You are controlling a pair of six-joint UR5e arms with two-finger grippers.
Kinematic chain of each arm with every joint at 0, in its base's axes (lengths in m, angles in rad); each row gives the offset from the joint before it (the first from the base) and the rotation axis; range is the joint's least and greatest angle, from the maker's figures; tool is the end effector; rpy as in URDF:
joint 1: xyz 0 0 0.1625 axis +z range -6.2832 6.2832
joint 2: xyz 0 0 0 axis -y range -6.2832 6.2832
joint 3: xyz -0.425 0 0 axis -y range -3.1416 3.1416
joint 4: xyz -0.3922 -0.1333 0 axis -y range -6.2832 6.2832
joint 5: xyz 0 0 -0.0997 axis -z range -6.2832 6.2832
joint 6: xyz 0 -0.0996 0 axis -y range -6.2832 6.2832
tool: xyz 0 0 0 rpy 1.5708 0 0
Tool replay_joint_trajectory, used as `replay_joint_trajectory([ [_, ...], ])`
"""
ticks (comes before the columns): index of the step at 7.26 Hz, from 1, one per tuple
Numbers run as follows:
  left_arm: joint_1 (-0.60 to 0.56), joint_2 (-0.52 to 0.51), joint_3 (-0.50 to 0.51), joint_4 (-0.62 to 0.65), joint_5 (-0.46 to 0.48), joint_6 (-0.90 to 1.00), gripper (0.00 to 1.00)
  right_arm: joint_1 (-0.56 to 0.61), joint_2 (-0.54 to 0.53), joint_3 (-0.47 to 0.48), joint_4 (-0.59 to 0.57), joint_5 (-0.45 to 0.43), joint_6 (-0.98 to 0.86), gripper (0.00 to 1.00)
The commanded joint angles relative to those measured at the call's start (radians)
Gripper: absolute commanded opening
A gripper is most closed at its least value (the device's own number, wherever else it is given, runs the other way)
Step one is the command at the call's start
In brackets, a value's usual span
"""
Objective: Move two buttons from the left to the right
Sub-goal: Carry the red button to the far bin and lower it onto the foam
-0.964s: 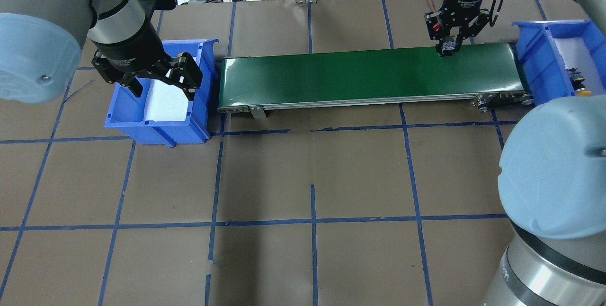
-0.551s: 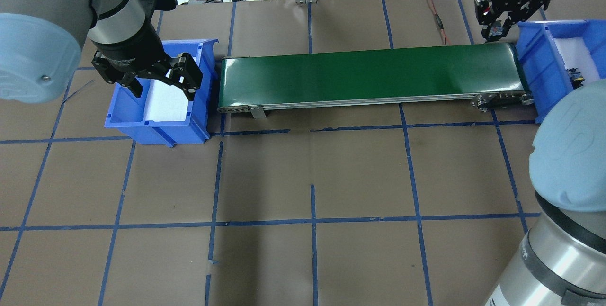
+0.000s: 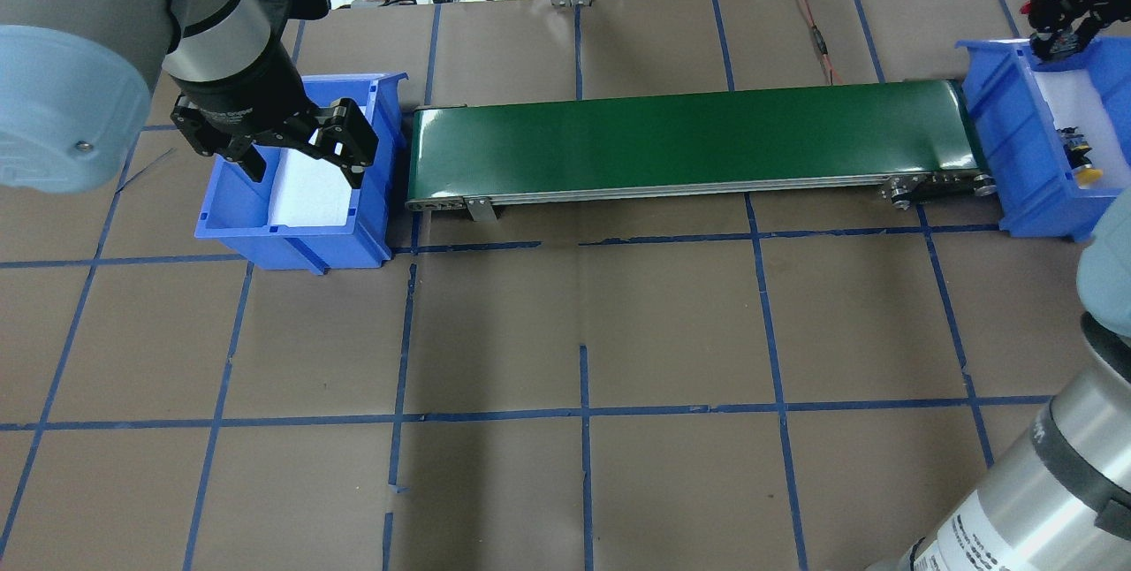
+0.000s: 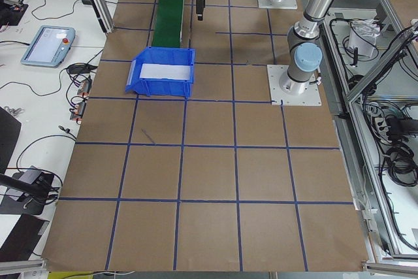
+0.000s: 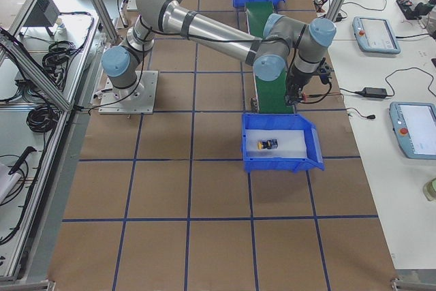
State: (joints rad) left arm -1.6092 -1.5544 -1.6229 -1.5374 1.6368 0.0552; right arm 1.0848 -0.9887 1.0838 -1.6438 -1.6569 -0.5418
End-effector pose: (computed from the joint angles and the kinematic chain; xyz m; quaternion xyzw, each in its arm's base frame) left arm -0.1452 -0.4792 0.4738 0.0468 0.9984 0.0014 0.0330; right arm -0.2267 -0.6963 0.3789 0.0283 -0.9986 -0.0308 0.0321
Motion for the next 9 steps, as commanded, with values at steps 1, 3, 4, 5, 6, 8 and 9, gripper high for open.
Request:
replay_joint_trajectory([
  [1,0.000,0.000,0.000,0.000,0.000,0.000,1.00,-0.089,0.002,-0.001,-0.017,-0.001,-0.137,0.14],
  [3,0.000,0.000,0.000,-0.001,0.000,0.000,1.00,-0.111,0.016,-0.001,-0.108,-0.046,-0.168,0.14],
  [4,0.000,0.000,0.000,-0.006,0.000,0.000,1.00,-0.112,0.019,0.011,-0.119,-0.044,-0.170,0.15],
  [5,0.000,0.000,0.000,-0.006,0.000,0.000,1.00,-0.114,0.083,0.008,-0.122,-0.038,-0.159,0.15],
  [6,0.000,0.000,0.000,-0.006,0.000,0.000,1.00,-0.112,0.105,0.008,-0.114,-0.037,-0.149,0.24],
  [8,0.000,0.000,0.000,-0.010,0.000,0.000,1.00,-0.085,0.117,0.005,-0.125,-0.030,-0.123,0.24],
  [9,0.000,0.000,0.000,-0.010,0.000,0.000,1.00,-0.082,0.149,0.004,-0.129,-0.030,-0.119,0.24],
])
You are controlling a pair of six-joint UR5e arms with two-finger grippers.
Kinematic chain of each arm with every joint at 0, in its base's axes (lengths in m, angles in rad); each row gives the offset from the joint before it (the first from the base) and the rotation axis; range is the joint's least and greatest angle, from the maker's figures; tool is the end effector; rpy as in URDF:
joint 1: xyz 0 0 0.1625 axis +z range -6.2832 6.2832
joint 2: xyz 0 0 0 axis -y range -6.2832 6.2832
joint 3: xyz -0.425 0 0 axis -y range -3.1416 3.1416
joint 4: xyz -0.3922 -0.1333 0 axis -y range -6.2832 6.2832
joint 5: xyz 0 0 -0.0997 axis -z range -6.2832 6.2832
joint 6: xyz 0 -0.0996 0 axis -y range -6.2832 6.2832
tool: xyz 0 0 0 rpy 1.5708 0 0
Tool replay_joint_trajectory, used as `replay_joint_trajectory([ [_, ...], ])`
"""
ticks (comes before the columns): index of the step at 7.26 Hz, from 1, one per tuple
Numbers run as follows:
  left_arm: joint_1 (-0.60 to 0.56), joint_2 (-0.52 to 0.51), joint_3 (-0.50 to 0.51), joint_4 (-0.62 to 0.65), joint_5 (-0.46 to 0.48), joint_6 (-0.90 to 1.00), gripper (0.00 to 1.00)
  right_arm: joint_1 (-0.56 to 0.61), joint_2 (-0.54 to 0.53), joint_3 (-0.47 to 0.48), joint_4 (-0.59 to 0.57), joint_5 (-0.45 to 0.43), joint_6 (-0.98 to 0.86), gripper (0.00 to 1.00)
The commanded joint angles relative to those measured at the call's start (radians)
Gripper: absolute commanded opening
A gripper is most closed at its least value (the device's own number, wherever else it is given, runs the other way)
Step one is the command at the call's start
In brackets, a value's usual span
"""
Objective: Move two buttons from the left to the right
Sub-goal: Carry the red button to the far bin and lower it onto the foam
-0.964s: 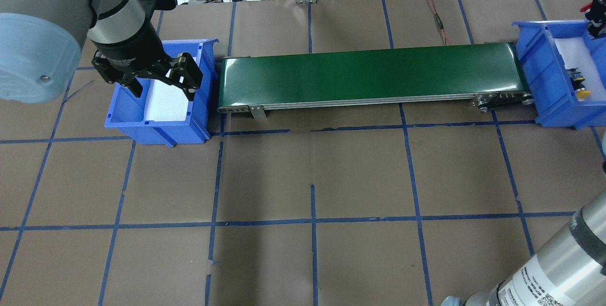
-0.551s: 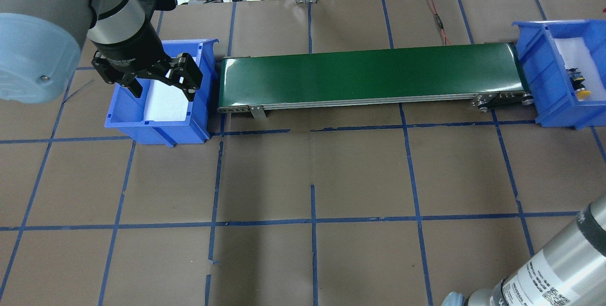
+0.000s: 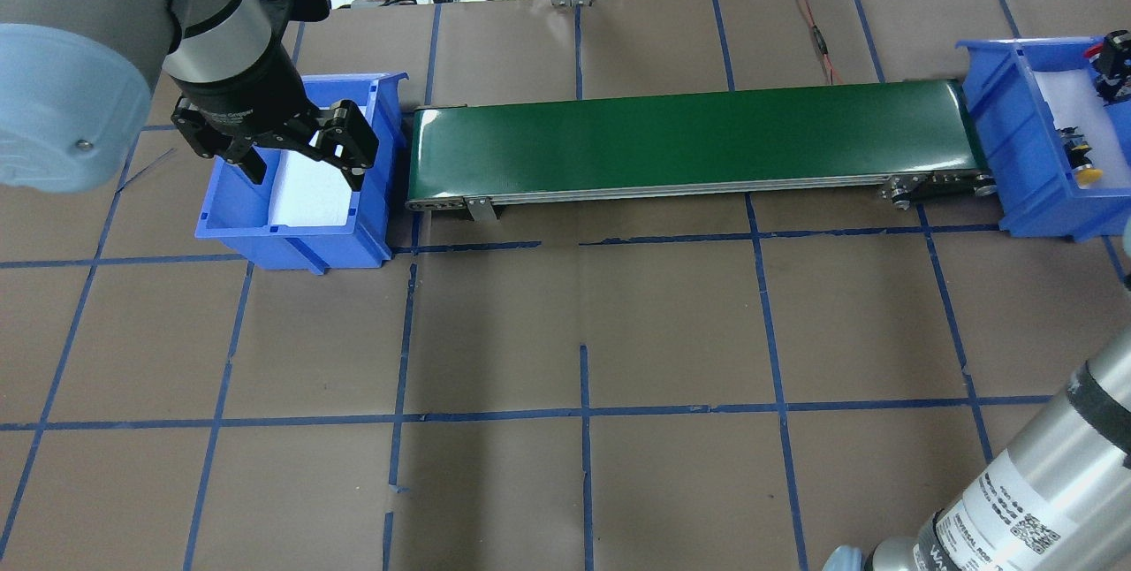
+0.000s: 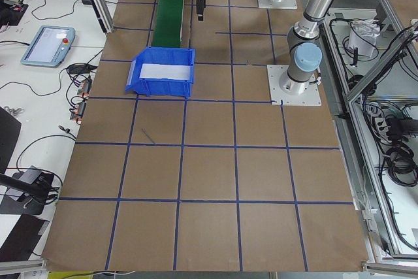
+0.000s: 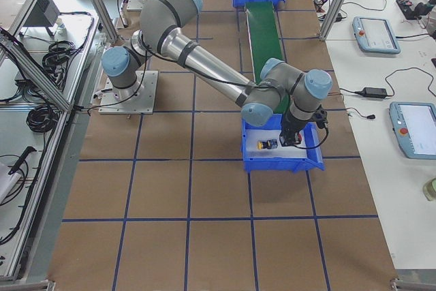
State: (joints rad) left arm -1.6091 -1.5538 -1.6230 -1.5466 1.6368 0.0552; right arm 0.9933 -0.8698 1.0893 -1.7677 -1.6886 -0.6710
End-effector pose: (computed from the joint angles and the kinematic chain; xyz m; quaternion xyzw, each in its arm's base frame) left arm -0.1451 -0.4781 0.4732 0.0469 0.9983 0.0058 0.0329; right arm -0.3099 -0.6984 0.3007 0.0473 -0.9971 -0.0436 0.0412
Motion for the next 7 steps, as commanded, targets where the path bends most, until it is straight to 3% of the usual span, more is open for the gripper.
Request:
replay_joint_trajectory([
  [1,0.000,0.000,0.000,-0.001,0.000,0.000,1.00,0.010,0.050,-0.002,-0.006,0.001,0.013,0.26],
  [2,0.000,0.000,0.000,-0.001,0.000,0.000,1.00,0.010,0.054,-0.003,-0.006,0.003,0.011,0.30],
  [4,0.000,0.000,0.000,-0.001,0.000,0.000,1.00,0.010,0.054,-0.005,-0.032,0.023,0.011,0.51],
  [5,0.000,0.000,0.000,-0.001,0.000,0.000,1.00,0.010,0.051,-0.006,-0.030,0.024,0.013,0.81],
  [6,0.000,0.000,0.000,-0.001,0.000,0.000,1.00,0.010,0.040,-0.008,-0.032,0.045,0.011,0.96],
  [7,0.000,0.000,0.000,-0.001,0.000,0.000,1.00,0.011,0.014,-0.020,-0.018,0.061,0.010,1.00],
])
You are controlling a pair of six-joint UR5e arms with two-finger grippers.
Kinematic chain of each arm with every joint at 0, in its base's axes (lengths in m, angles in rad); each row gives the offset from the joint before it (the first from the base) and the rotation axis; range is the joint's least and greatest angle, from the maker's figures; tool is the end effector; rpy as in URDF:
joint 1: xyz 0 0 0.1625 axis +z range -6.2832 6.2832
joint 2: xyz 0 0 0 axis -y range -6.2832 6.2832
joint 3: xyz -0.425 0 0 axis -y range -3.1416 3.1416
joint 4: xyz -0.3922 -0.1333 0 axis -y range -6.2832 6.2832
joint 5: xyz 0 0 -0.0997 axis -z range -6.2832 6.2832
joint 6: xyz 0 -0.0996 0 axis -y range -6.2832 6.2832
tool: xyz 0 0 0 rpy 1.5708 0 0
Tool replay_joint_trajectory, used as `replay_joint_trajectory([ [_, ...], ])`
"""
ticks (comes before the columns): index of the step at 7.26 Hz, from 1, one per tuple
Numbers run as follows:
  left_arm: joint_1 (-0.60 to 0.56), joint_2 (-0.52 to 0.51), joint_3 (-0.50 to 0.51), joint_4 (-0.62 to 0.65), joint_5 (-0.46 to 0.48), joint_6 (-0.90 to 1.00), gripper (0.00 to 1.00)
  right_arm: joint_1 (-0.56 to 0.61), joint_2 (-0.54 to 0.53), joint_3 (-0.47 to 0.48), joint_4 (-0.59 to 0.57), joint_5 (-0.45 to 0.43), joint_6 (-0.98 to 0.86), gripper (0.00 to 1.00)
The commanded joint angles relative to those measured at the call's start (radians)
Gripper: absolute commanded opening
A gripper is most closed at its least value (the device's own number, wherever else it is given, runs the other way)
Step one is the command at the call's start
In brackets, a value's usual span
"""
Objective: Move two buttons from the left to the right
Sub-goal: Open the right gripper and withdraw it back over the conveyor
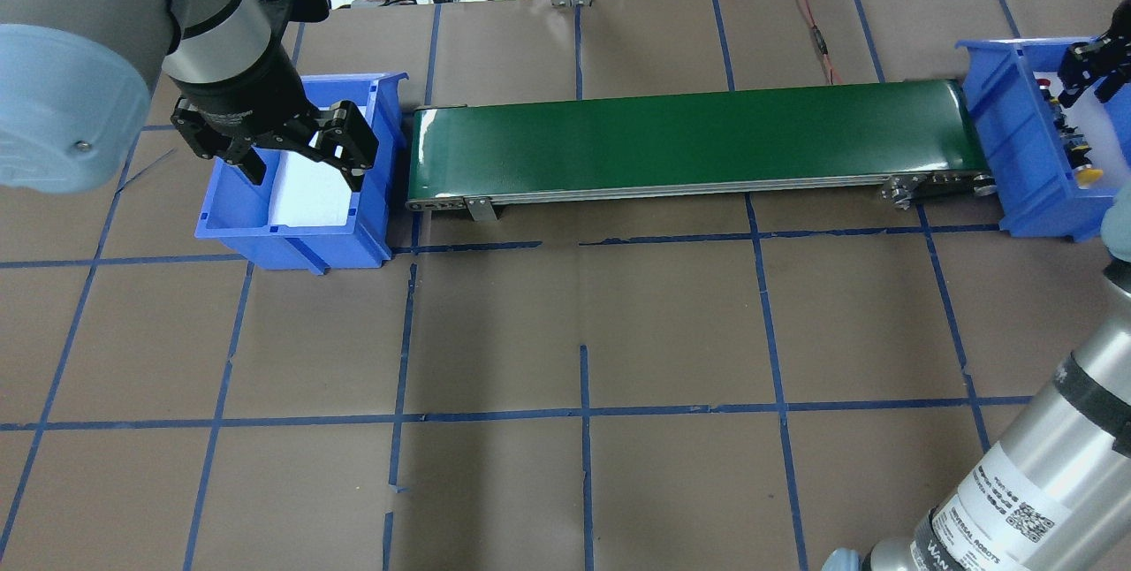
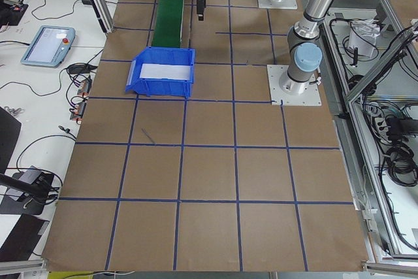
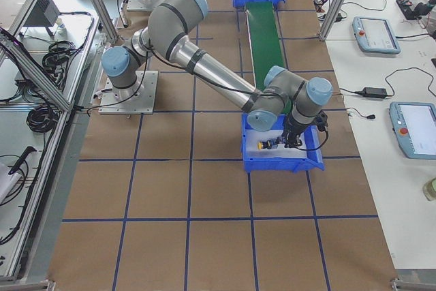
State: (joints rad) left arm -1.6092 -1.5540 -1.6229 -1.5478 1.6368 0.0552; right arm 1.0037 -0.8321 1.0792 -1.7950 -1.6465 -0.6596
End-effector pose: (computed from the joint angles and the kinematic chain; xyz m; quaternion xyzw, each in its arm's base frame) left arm -0.1452 -0.4781 0.4730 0.0470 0.9983 0.0064 0.0329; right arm -0.3042 -0.7118 0.2792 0.0466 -0.9981 -0.0311 0.0244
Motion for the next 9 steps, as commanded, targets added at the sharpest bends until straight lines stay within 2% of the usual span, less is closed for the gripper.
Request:
replay_joint_trajectory([
  [1,0.000,0.000,0.000,0.000,0.000,0.000,1.00,0.027,-0.075,-0.018,0.047,0.019,0.000,1.00],
  [2,0.000,0.000,0.000,0.000,0.000,0.000,1.00,0.089,-0.144,-0.016,0.116,0.016,0.017,1.00],
  [5,0.000,0.000,0.000,0.000,0.000,0.000,1.00,0.270,-0.264,0.002,0.369,0.022,0.072,1.00],
  [6,0.000,0.000,0.000,0.000,0.000,0.000,1.00,0.336,-0.310,0.010,0.425,0.055,0.207,1.00],
  [9,0.002,0.000,0.000,0.000,0.000,0.000,1.00,0.543,-0.386,0.091,0.427,0.057,0.531,1.00],
])
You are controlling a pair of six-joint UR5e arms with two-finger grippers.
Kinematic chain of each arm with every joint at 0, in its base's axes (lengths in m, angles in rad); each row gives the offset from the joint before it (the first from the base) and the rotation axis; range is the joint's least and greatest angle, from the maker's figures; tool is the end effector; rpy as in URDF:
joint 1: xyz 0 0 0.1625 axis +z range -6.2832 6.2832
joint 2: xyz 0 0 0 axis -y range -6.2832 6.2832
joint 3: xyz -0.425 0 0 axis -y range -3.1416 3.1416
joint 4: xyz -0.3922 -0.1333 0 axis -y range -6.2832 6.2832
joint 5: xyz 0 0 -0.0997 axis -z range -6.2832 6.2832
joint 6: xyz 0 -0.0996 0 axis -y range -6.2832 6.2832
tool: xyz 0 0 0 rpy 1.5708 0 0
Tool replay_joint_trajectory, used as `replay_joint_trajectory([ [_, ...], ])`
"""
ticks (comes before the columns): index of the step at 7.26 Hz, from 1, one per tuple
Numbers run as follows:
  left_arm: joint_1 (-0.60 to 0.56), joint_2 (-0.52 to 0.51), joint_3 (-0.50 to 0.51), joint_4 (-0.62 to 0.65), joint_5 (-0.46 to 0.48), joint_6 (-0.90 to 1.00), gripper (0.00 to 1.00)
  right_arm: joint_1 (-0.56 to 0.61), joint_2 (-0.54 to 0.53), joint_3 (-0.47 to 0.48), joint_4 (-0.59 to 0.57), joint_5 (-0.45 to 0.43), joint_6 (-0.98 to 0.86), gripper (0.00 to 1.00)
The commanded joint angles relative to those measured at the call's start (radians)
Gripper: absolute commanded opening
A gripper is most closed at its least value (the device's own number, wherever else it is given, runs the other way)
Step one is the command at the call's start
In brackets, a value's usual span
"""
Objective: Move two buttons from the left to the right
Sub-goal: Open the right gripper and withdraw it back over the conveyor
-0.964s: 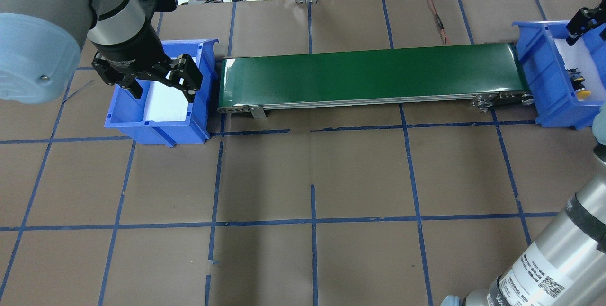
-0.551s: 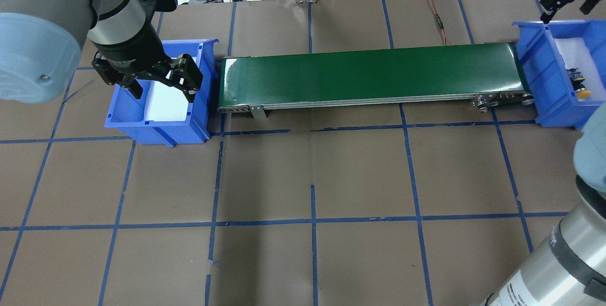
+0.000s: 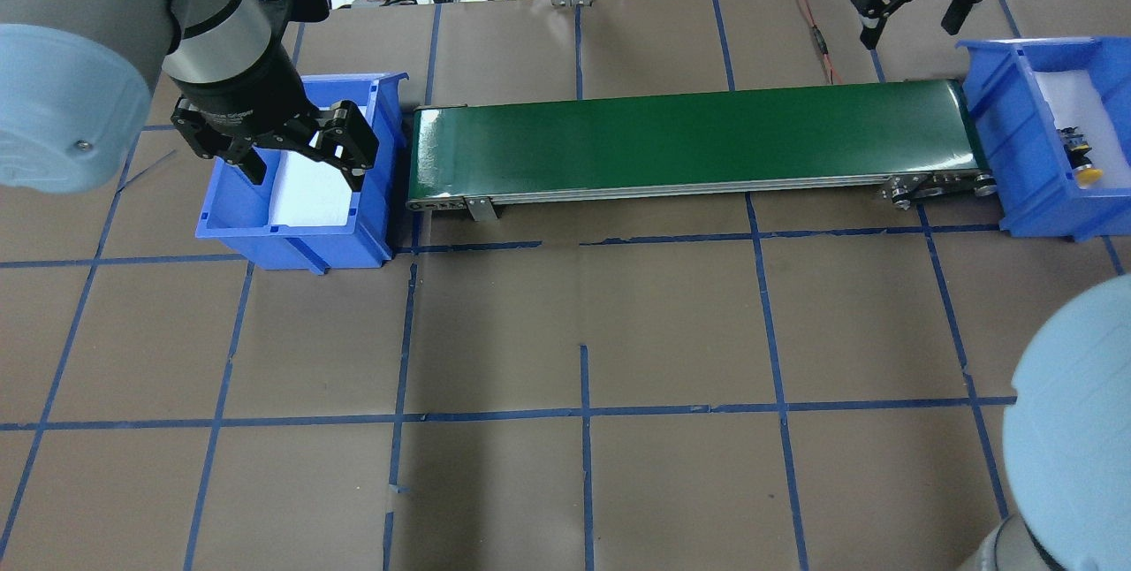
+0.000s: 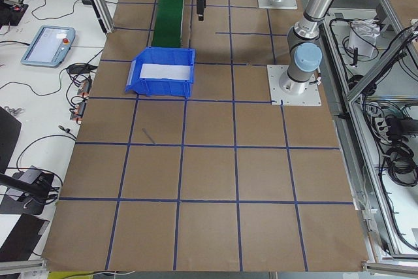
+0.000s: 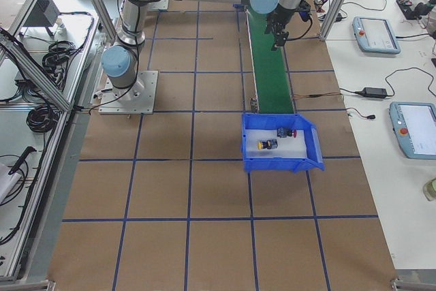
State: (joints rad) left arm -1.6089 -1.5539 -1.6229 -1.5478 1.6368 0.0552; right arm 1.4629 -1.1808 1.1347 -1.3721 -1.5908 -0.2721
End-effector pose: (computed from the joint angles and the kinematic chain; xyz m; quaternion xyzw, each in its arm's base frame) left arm -0.1450 -0.4781 0.4730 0.0468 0.9983 0.0064 0.0329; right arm 0.0620 -0.6472 0.4601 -0.0825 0.9936 0.0767 0.0046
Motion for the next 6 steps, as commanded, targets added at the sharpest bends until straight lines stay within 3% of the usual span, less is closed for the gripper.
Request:
replay_joint_trajectory([
  [1,0.001,0.000,0.000,0.000,0.000,0.000,1.00,0.108,-0.037,0.066,-0.007,0.003,0.192,1.00],
  [6,0.000,-0.003,0.002,0.006,-0.002,0.000,1.00,0.114,-0.056,0.079,-0.011,-0.001,0.240,1.00],
])
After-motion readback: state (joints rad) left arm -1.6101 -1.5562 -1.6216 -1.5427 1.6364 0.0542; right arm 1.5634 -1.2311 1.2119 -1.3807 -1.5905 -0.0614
